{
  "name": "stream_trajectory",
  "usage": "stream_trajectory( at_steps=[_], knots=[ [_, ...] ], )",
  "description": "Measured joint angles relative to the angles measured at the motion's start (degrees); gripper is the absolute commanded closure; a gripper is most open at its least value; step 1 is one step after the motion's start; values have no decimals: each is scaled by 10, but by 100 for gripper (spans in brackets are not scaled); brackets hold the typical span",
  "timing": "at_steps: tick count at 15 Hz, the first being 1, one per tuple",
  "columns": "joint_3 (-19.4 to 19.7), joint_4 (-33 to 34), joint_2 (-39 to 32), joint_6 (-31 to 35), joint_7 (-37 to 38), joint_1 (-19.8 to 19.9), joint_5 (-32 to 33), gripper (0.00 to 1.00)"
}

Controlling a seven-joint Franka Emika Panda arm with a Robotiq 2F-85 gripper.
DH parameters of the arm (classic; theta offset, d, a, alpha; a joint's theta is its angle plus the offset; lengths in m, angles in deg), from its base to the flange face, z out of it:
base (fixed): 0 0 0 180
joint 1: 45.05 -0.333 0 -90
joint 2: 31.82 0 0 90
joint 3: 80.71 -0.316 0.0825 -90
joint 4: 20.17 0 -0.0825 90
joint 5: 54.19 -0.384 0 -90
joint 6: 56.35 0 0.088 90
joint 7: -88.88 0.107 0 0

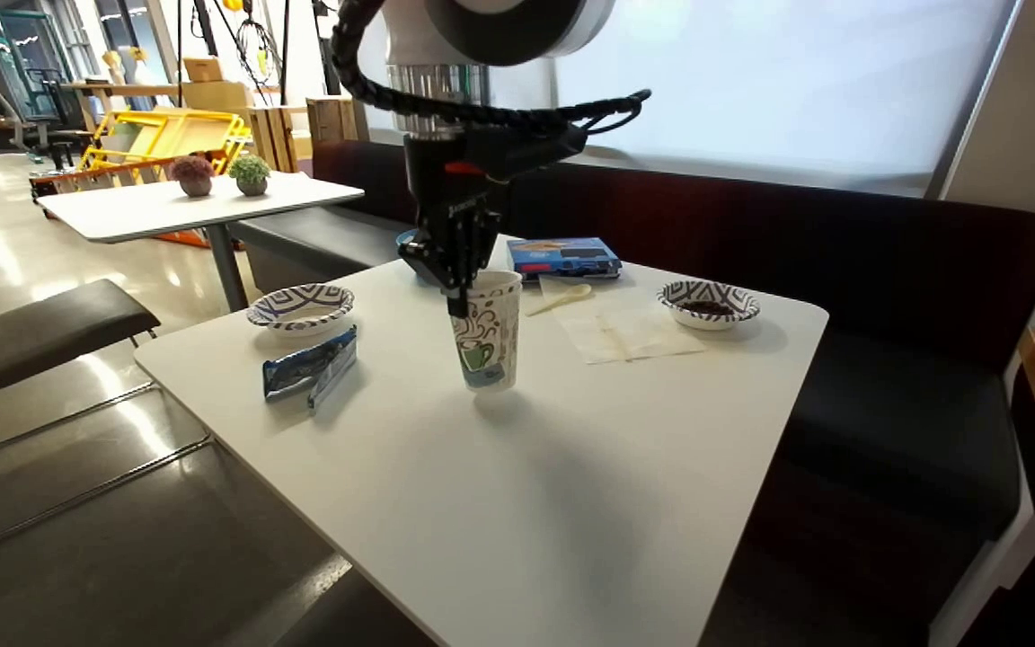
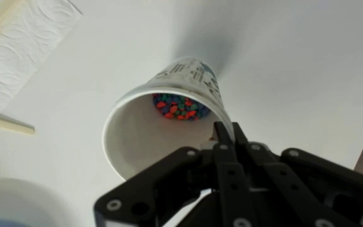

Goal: Move the cup and bowl to the left

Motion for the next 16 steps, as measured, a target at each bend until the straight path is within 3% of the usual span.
stream_trajectory(
  at_steps=[6, 11, 12, 13, 16],
  knots=[
    [-14, -38, 12, 78, -55, -23, 36, 99],
    [-48, -57, 13, 130, -136, -14, 36, 99],
    [-50, -58, 11, 130, -149, -13, 36, 91],
    [-50, -58, 9, 130, -160, -12, 36, 70],
    [-49, -61, 7, 130, -184, -9, 38, 61]
  ],
)
